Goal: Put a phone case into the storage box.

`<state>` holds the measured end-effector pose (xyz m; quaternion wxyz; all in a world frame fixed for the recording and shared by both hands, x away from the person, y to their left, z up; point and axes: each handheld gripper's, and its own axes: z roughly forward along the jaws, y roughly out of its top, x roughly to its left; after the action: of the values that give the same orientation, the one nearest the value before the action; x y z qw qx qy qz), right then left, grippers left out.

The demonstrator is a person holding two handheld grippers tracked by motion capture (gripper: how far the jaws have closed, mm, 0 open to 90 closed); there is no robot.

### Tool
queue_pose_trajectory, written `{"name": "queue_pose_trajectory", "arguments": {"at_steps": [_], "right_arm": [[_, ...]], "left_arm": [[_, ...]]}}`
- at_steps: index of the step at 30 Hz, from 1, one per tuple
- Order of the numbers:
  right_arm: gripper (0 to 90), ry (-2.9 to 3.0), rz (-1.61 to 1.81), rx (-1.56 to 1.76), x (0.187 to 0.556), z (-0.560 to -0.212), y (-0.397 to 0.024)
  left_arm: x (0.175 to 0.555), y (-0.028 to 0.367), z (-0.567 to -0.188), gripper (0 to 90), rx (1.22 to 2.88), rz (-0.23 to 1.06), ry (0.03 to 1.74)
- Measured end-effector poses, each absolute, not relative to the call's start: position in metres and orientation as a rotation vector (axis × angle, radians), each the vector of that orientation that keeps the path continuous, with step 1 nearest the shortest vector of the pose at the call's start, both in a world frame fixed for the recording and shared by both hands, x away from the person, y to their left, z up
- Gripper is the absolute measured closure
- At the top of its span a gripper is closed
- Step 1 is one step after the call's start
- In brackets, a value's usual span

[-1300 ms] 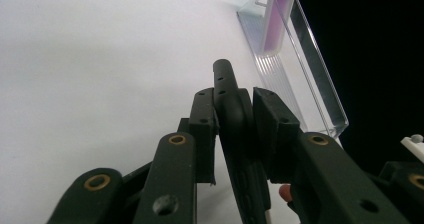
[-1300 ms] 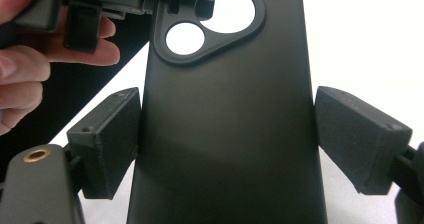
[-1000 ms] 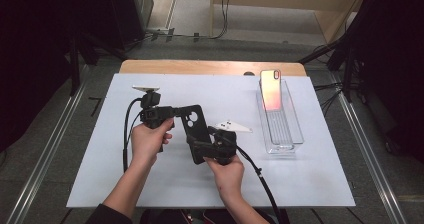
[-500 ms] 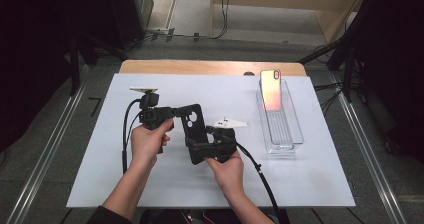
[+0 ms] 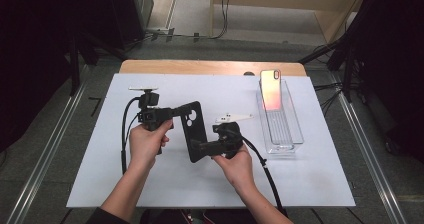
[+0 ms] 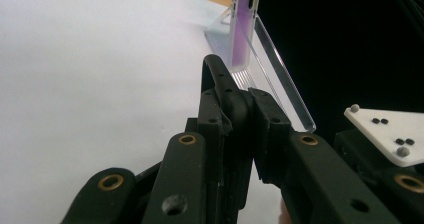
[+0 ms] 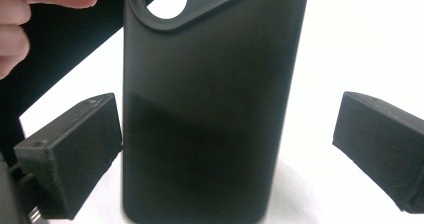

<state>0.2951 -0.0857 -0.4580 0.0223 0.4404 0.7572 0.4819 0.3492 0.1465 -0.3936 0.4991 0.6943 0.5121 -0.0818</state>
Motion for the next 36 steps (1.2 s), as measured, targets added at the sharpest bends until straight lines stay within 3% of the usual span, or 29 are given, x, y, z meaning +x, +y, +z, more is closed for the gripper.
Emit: {"name": "queue_pose_trajectory", "arguments": {"at_steps": [36], "right_arm": [[0.0, 2.353, 1.431, 1.266, 0.282, -0.434, -0.11]], "left_arm": [[0.32, 0.131, -0.396, 77.4, 1.7, 0.029, 0.993]]}}
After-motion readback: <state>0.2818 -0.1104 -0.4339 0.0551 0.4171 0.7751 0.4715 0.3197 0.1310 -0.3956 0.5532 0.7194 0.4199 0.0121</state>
